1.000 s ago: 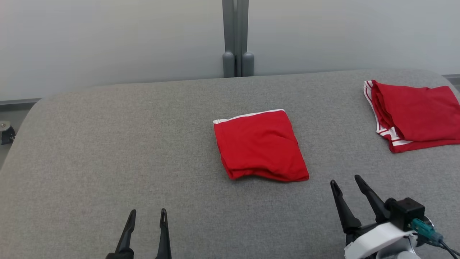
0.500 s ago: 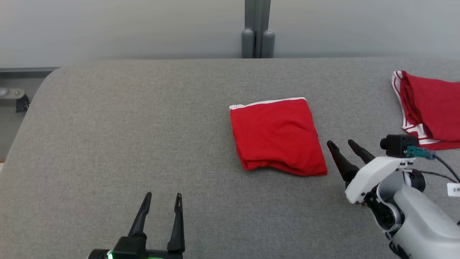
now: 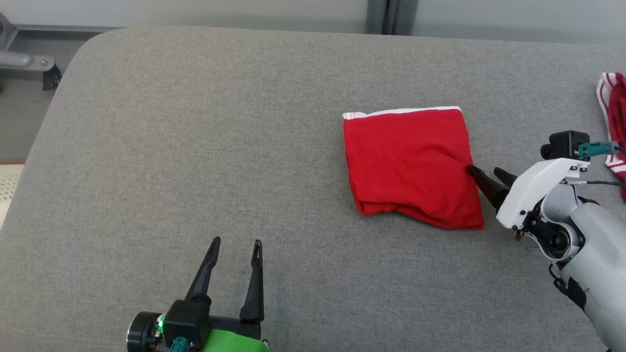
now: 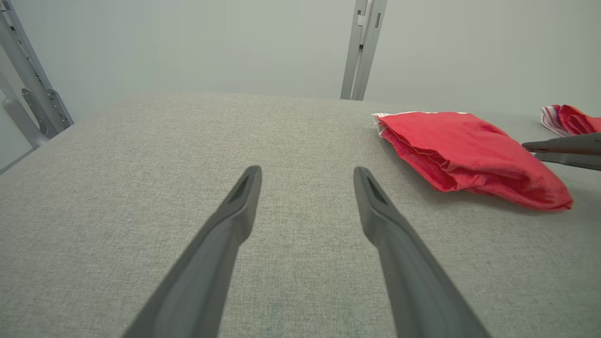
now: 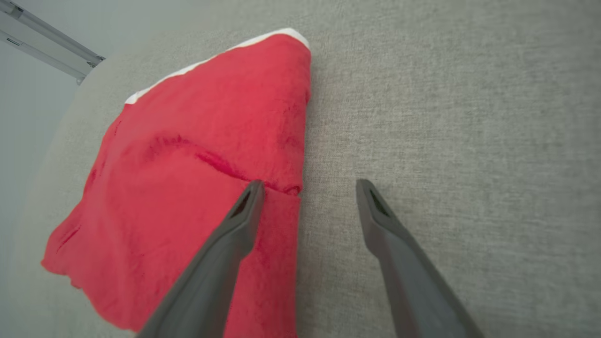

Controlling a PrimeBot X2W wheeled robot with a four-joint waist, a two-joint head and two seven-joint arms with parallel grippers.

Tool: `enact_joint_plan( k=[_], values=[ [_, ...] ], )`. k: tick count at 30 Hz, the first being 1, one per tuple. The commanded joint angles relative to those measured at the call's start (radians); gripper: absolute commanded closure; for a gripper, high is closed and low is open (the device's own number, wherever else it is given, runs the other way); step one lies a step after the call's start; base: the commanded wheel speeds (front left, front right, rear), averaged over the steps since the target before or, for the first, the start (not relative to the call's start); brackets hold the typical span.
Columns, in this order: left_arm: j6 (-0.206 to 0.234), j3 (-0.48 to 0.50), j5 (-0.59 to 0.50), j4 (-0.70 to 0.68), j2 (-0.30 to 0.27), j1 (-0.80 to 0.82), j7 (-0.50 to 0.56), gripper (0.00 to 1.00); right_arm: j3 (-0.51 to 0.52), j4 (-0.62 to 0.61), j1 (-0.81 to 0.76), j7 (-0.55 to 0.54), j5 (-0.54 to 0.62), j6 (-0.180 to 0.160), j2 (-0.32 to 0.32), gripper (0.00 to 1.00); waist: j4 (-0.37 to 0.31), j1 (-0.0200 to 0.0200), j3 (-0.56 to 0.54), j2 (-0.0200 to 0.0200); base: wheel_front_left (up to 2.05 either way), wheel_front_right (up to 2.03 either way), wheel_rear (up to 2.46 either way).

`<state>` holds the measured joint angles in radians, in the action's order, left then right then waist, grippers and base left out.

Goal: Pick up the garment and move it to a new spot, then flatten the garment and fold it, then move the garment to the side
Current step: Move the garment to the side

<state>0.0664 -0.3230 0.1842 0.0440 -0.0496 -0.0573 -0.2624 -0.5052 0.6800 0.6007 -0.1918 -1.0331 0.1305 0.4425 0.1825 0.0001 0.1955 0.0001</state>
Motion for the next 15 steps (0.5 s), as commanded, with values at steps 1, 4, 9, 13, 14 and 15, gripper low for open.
enact_joint_plan(
  k=[1, 4, 9, 13, 14, 15],
  values=[
    [0.007, -0.002, 0.007, 0.002, -0.002, 0.02, -0.003, 0.0, -0.012, 0.01, 0.017, -0.008, -0.013, 0.0, 0.003, 0.0, 0.029, -0.0001, 0.039, -0.0001, 0.0, 0.0, 0.0],
    [0.011, -0.007, 0.008, 0.002, -0.002, 0.03, -0.003, 0.0, -0.041, 0.024, 0.029, -0.026, -0.032, 0.0, -0.005, 0.0, 0.028, -0.0001, 0.048, -0.0001, 0.0, 0.0, 0.0],
    [0.015, -0.013, 0.008, -0.001, -0.002, 0.048, -0.003, 0.0, -0.108, 0.031, 0.051, 0.006, -0.017, 0.0, -0.002, 1.0, 0.006, -0.0001, 0.068, -0.0001, 0.0, 0.0, 0.0],
    [0.008, -0.015, 0.006, -0.012, -0.002, 0.064, -0.003, 0.0, -0.147, 0.029, 0.077, 0.052, 0.008, -0.001, 0.045, 1.0, -0.032, -0.0001, 0.093, -0.0001, 0.0, 0.0, 0.0],
    [0.008, -0.012, 0.019, -0.02, -0.002, 0.068, -0.003, 0.0, -0.155, 0.024, 0.084, 0.063, 0.015, -0.001, 0.058, 1.0, -0.044, -0.0001, 0.1, -0.0001, 0.0, 0.0, 0.0],
    [0.006, -0.007, 0.019, -0.029, -0.002, 0.074, -0.003, 0.0, -0.167, 0.017, 0.096, 0.075, 0.027, -0.001, 0.073, 1.0, -0.061, -0.0001, 0.11, -0.0001, 0.0, 0.0, 0.0]
  ],
)
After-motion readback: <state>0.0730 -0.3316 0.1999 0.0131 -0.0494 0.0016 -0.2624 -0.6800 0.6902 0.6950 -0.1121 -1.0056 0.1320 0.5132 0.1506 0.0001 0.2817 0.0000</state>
